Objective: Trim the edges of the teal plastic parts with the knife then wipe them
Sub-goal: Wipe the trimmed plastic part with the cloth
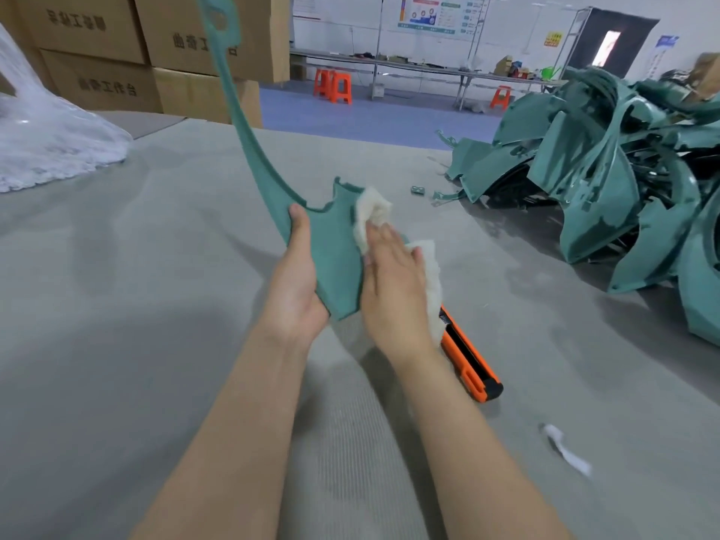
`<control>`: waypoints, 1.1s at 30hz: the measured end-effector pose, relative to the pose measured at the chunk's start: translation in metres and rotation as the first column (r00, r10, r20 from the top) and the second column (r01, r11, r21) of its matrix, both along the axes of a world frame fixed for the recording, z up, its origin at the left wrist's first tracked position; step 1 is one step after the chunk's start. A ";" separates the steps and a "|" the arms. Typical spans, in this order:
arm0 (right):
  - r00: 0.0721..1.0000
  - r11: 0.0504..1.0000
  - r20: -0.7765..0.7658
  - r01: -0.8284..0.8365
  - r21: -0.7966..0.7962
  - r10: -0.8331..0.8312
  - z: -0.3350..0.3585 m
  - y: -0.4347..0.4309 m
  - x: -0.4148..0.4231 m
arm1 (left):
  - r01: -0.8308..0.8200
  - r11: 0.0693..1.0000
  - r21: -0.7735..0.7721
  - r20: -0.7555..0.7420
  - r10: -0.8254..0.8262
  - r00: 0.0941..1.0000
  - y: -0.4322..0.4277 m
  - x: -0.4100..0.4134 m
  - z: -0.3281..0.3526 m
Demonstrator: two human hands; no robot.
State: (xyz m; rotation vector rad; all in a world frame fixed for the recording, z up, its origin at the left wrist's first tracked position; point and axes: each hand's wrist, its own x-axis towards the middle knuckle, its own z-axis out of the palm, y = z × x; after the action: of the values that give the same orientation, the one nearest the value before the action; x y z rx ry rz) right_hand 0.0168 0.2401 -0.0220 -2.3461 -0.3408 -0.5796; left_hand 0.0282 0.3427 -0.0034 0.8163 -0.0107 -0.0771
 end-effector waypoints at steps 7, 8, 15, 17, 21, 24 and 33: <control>0.988 0.932 -0.153 0.054 0.358 0.002 0.004 -0.038 0.008 | -0.137 0.958 0.252 -0.114 0.170 0.979 0.004 -0.003 -0.001; 0.988 0.922 -0.155 0.051 0.383 0.010 0.006 -0.041 0.008 | -0.215 0.922 0.322 -0.109 0.262 0.959 0.003 -0.003 -0.003; 0.951 0.802 0.022 0.248 0.544 -0.309 0.015 -0.043 0.004 | -0.624 0.315 0.715 0.473 0.440 0.764 -0.014 -0.002 -0.013; 0.950 0.837 0.111 0.196 0.511 -0.291 0.016 -0.037 -0.001 | -0.582 0.258 0.771 0.505 0.308 0.806 -0.025 -0.004 -0.014; 0.973 0.916 0.189 0.047 0.398 -0.132 0.014 -0.022 -0.008 | -0.252 0.767 0.590 0.213 0.153 0.965 -0.029 -0.008 0.000; 0.987 0.926 0.158 -0.060 0.372 0.001 0.012 -0.015 -0.012 | 0.011 0.984 0.175 0.098 -0.029 0.995 -0.018 -0.009 0.004; 0.984 0.667 -0.136 0.178 0.723 -0.114 0.016 -0.028 -0.005 | 0.093 0.994 0.059 -0.037 -0.091 0.995 -0.008 -0.008 -0.002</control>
State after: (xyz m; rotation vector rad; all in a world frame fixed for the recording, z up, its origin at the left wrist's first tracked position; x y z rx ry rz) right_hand 0.0123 0.2118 -0.0058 -1.5956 0.1254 -0.5599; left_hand 0.0204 0.3352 -0.0055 0.8745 -0.0136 -0.1792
